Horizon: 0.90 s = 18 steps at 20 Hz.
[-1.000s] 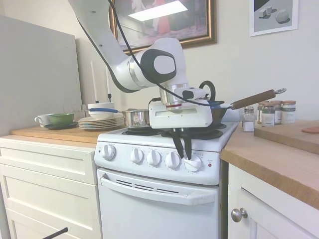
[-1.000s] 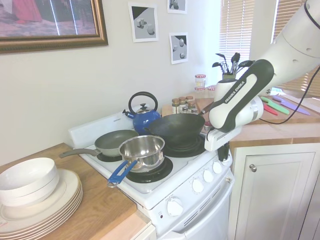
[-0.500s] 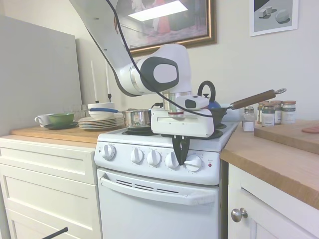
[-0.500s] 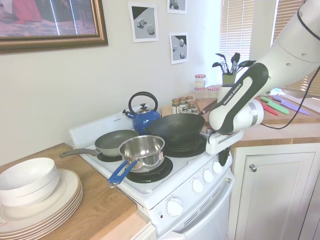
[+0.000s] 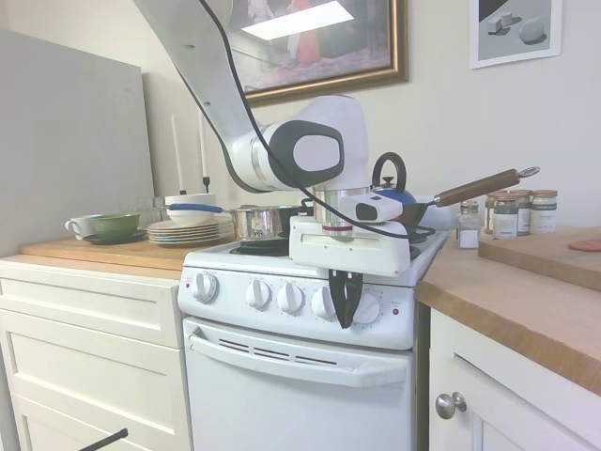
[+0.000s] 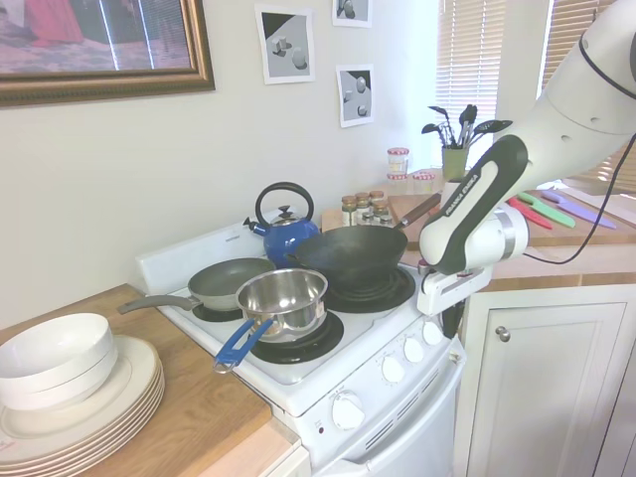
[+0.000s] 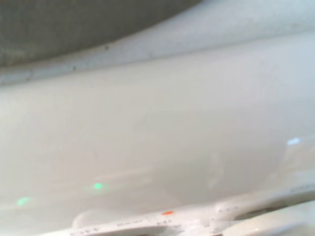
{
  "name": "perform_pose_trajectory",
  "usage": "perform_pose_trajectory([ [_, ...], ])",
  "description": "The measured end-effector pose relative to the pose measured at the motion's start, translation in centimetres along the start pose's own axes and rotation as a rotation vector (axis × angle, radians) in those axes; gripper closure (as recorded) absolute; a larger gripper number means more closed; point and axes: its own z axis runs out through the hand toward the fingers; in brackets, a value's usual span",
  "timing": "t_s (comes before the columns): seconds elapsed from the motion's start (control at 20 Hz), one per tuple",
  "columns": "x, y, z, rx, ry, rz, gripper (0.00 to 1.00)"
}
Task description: Turn on the stove on the bottom right
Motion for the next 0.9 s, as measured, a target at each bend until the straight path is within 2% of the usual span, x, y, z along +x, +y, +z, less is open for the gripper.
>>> perform_pose_trajectory([
  [0.15, -0.1, -0.2, -0.2, 0.0, 0.009, -0.011, 1.0],
  [0.35, -1.5, -0.7, -1.4, 0.013, 0.053, -0.059, 1.0],
  [0.75, -5.9, 0.2, -6.7, 0.058, 0.107, -0.127, 1.0],
  [0.85, -7.3, 0.6, -7.8, 0.07, 0.105, -0.139, 1.0],
  [0.9, -8.0, 0.7, -8.3, 0.073, 0.099, -0.143, 0.0],
])
